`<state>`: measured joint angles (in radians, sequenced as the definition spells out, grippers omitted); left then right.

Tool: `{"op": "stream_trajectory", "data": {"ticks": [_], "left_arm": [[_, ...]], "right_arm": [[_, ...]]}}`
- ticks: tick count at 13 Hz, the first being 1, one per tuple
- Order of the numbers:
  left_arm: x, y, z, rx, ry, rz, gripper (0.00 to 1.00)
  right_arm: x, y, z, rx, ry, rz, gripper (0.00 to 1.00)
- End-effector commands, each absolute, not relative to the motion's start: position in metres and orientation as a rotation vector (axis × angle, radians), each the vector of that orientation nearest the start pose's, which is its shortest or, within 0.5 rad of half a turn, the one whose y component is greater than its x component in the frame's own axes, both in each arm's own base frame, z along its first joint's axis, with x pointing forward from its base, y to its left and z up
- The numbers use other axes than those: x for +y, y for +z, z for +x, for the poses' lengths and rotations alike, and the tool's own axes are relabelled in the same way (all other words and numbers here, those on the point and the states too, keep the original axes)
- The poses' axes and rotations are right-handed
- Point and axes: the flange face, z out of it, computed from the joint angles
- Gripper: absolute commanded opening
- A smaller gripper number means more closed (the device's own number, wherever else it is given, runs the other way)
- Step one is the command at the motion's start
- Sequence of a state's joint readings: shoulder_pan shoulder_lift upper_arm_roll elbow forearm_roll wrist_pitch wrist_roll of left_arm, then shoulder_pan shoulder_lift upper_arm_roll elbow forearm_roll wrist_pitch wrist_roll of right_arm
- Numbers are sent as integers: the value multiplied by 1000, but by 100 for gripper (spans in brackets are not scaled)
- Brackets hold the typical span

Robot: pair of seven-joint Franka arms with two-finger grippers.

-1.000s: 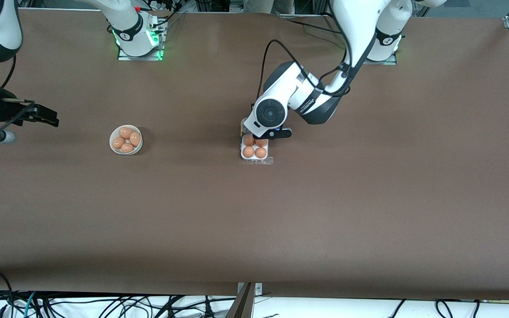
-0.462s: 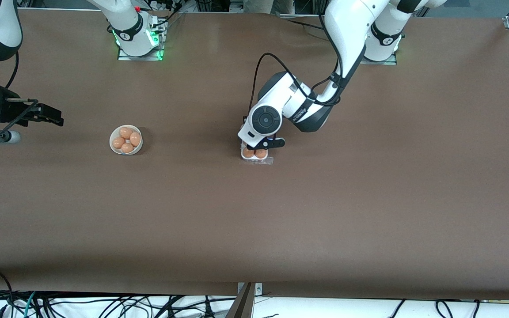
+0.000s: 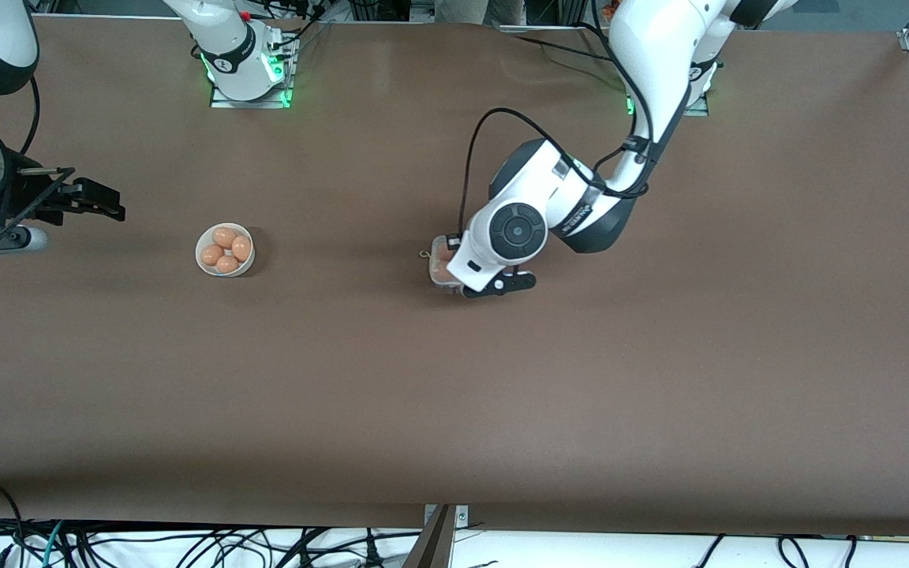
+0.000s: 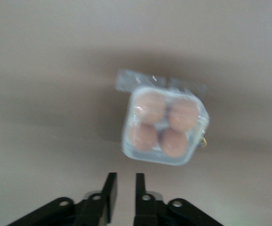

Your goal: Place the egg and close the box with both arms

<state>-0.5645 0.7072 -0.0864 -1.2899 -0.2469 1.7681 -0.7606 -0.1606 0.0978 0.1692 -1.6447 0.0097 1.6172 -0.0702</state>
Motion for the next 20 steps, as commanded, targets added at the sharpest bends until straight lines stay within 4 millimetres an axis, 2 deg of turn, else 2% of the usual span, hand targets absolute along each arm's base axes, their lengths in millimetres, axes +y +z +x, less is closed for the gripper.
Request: {"op": "stream_trajectory", "data": {"ticks": [1,2,4,6,7,9,10,11,12,14,15,18,20], "left_arm": [[-367,397,608,-332,438,-3177,66],[-340,421,622,-364,391,-3187,70],[-283,450,650,-392,260,-3181,72],[-237,460,670,-327,180,-3168,77],[-208,472,679,-324,138,-3169,80],[-165,483,691,-268,92,-3166,98],[-142,485,695,-214,74,-3140,100],[-127,488,693,-155,98,-3117,100],[-103,492,695,-105,113,-3119,100],[-76,514,691,16,73,-3112,100],[-55,526,686,35,54,-3095,100],[-21,545,647,87,82,-3077,100],[-13,555,619,57,91,-3078,100]], "right_arm": [[5,540,580,-90,218,-3094,100],[8,540,580,-97,219,-3095,100],[8,539,580,-87,221,-3101,100],[2,539,581,-80,221,-3104,100],[2,541,580,-80,218,-3103,100],[-1,542,579,-73,216,-3105,100],[-1,541,580,-69,218,-3105,100],[-1,540,580,-66,223,-3105,100],[0,540,580,-69,221,-3108,100],[-3,544,579,-86,235,-3106,100],[-3,547,577,-84,256,-3103,100],[-13,564,580,-63,199,-3109,100],[-11,564,580,-71,202,-3110,100]]}}
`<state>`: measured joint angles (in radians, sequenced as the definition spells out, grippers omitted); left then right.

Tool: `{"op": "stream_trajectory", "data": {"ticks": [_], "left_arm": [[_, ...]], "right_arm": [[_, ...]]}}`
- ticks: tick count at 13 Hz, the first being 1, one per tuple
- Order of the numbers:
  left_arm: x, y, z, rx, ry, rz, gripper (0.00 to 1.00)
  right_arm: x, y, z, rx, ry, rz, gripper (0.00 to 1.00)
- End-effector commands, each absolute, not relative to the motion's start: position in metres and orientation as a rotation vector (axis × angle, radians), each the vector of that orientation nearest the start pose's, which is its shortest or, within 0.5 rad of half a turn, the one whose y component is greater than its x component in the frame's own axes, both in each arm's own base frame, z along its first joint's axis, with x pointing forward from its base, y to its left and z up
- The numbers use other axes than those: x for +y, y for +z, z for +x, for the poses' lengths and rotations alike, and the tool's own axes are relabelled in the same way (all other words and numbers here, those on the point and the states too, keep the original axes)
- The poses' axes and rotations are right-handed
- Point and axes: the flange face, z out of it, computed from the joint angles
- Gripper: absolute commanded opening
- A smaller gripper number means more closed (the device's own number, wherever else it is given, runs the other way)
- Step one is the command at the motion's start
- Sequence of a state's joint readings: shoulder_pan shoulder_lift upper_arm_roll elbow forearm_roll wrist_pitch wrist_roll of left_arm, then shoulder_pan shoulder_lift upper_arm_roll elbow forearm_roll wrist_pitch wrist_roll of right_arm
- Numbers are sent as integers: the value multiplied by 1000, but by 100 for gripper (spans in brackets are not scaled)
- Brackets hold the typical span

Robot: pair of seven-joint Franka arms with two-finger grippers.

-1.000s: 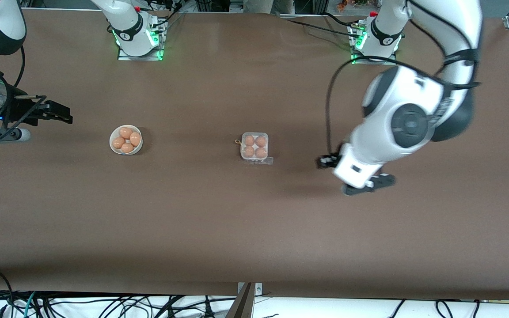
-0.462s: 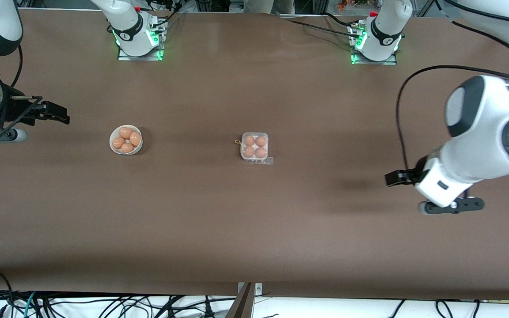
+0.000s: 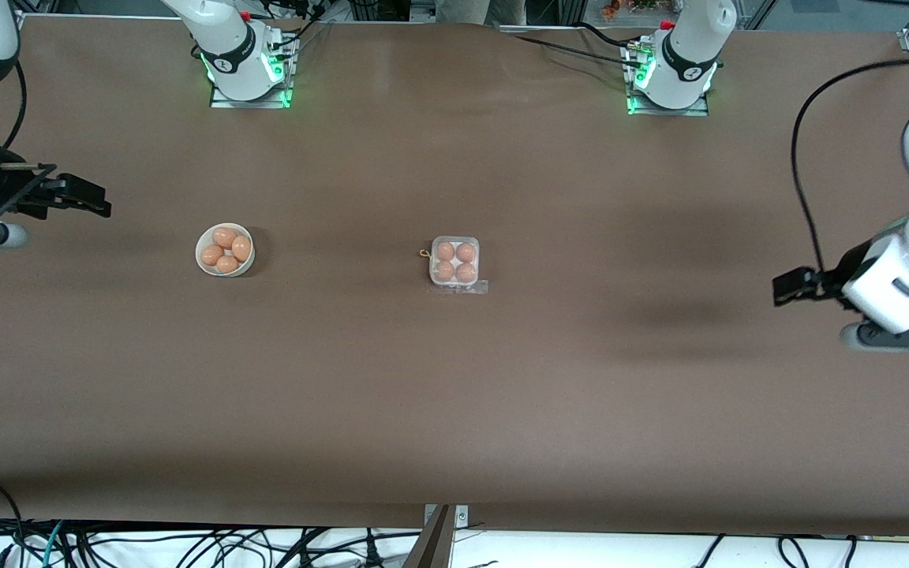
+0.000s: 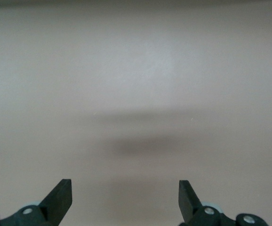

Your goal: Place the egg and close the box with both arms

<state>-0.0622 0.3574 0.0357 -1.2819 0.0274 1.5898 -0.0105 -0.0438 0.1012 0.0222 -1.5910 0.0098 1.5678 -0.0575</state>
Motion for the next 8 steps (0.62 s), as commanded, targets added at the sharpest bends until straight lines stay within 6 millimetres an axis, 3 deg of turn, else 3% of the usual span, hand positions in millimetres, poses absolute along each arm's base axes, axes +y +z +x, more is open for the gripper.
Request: {"op": "stream_trajectory", "data": {"ticks": [1,4,8], "left_arm": [[-10,565,603,42,91,-3080,100],[-10,591,573,43,127,-3096,100],[-17,584,555,15,183,-3197,100]], "right_arm": [[-11,562,579,-73,214,-3111,100],[-12,562,578,-66,224,-3112,100],[-12,561,578,-66,228,-3113,100]]}}
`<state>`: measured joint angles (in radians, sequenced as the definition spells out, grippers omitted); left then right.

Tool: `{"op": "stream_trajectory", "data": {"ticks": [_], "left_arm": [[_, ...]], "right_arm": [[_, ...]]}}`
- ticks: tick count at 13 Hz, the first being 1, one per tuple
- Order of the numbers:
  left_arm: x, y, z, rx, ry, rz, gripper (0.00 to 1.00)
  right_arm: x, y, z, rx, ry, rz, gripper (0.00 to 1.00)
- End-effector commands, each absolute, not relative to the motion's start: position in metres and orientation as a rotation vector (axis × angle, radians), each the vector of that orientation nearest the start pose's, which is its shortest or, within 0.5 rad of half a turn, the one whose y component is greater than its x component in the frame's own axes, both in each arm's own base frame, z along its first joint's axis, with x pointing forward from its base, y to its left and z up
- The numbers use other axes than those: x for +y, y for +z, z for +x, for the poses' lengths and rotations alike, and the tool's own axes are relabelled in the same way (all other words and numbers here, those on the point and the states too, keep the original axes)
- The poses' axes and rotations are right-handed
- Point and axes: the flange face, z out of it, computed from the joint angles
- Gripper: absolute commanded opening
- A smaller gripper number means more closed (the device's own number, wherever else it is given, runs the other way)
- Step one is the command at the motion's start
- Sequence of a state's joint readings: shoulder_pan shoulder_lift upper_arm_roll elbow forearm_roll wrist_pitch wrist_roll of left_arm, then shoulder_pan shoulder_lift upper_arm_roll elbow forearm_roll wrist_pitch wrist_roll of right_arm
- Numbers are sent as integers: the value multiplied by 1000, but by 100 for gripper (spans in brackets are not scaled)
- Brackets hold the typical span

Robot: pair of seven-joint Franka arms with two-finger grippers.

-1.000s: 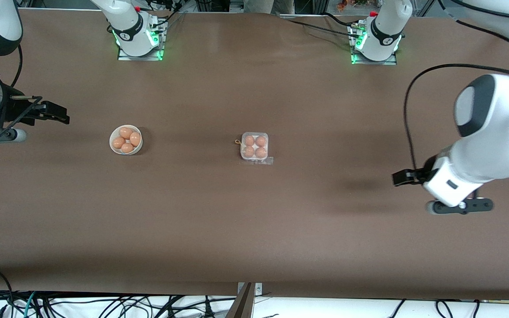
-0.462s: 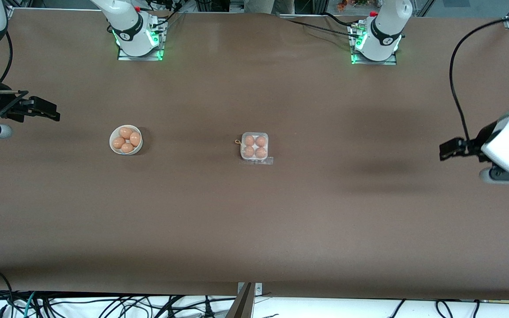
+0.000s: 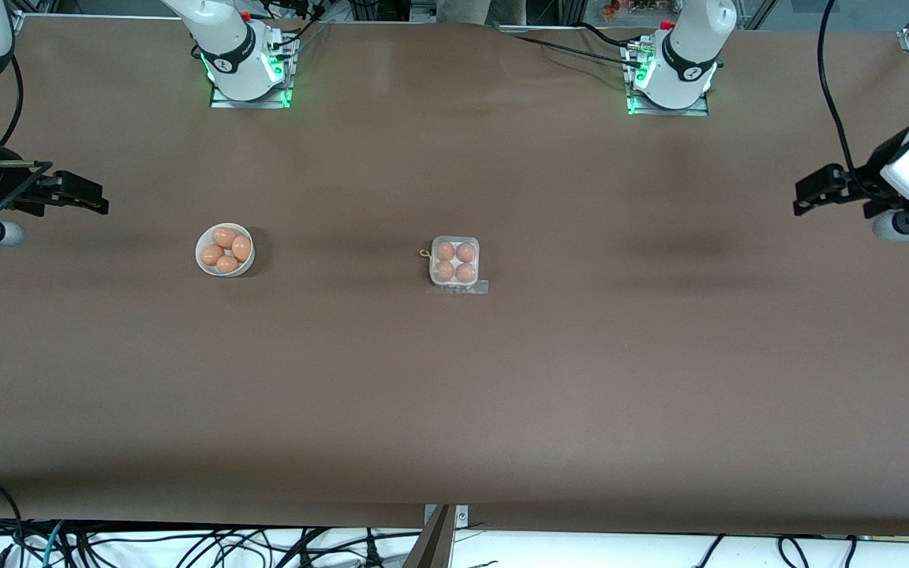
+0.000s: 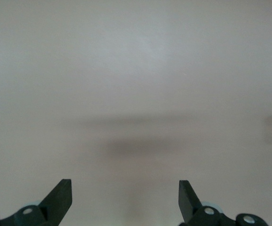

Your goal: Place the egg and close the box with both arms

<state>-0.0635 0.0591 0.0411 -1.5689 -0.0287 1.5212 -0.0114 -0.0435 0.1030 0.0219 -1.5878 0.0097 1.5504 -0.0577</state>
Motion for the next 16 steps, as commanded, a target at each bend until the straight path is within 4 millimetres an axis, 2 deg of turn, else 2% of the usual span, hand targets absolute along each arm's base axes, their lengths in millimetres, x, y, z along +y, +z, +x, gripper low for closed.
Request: {"op": "stream_trajectory", "data": {"ticks": [1,4,16], "left_arm": [[-17,586,554,10,176,-3197,100],[-16,593,560,11,95,-3195,100],[-9,597,563,11,39,-3160,100]], "right_arm": [[-12,561,578,-66,228,-3113,100],[-13,559,578,-64,233,-3112,100],[-11,557,578,-47,240,-3110,100]]}}
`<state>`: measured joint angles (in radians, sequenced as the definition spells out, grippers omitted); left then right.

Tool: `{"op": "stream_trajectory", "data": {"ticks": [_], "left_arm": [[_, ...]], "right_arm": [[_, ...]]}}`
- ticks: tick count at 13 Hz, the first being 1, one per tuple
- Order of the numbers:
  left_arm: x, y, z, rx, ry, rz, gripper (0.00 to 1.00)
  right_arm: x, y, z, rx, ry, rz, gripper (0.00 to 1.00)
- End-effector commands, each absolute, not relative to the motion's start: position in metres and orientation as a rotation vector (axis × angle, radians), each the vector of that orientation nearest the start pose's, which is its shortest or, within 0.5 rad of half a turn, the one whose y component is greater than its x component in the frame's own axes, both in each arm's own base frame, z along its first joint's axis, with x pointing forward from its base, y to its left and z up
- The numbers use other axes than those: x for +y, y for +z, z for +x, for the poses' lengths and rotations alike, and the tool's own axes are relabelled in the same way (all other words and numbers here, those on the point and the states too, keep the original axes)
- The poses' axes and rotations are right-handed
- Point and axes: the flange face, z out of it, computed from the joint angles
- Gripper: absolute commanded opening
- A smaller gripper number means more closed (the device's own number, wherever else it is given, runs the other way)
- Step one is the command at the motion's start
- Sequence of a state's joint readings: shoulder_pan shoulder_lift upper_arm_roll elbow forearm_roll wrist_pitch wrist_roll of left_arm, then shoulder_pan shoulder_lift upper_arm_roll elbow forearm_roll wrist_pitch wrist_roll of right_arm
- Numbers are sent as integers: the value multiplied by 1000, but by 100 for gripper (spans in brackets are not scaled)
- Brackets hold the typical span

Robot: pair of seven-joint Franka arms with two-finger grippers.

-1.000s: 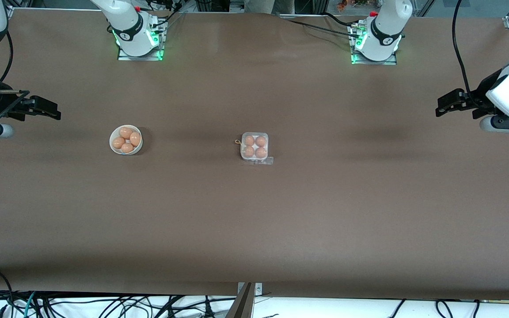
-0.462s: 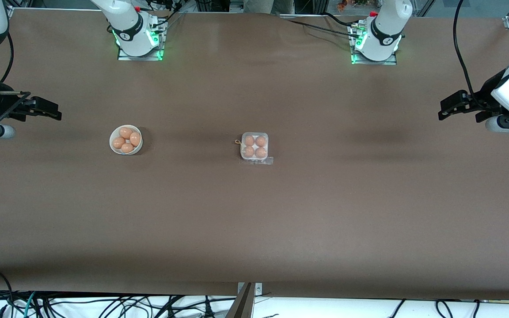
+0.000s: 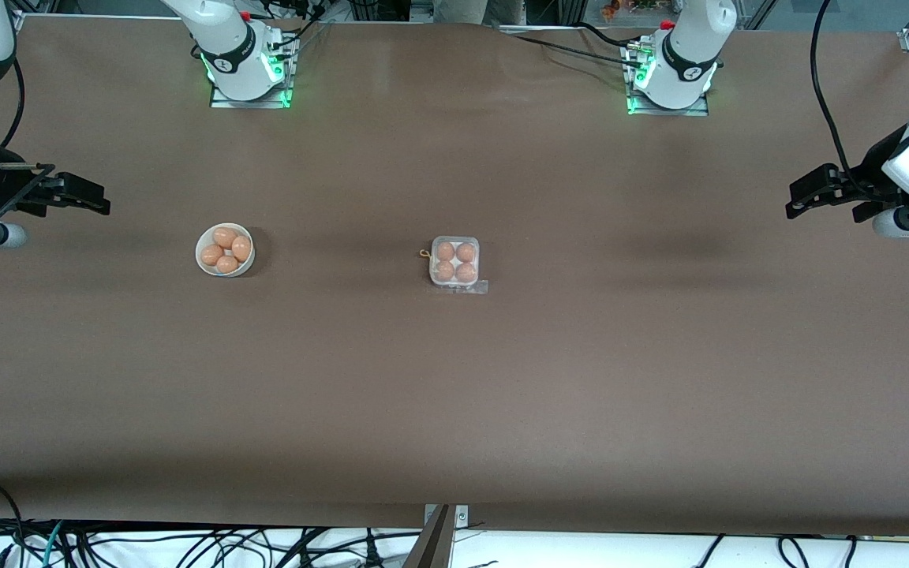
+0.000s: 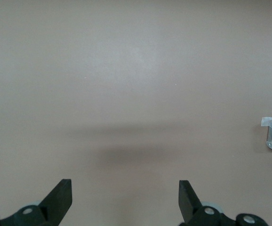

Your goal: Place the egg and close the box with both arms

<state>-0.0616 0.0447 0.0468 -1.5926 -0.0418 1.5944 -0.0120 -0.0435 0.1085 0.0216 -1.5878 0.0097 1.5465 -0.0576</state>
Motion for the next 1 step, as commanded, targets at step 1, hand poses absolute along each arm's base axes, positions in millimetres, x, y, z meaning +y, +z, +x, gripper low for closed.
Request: {"op": "stream_trajectory", "data": {"ticks": [1], "left_arm": [[-10,597,563,11,39,-3158,100]], "right_arm": [[-11,557,578,-47,240,-3110,100]]}}
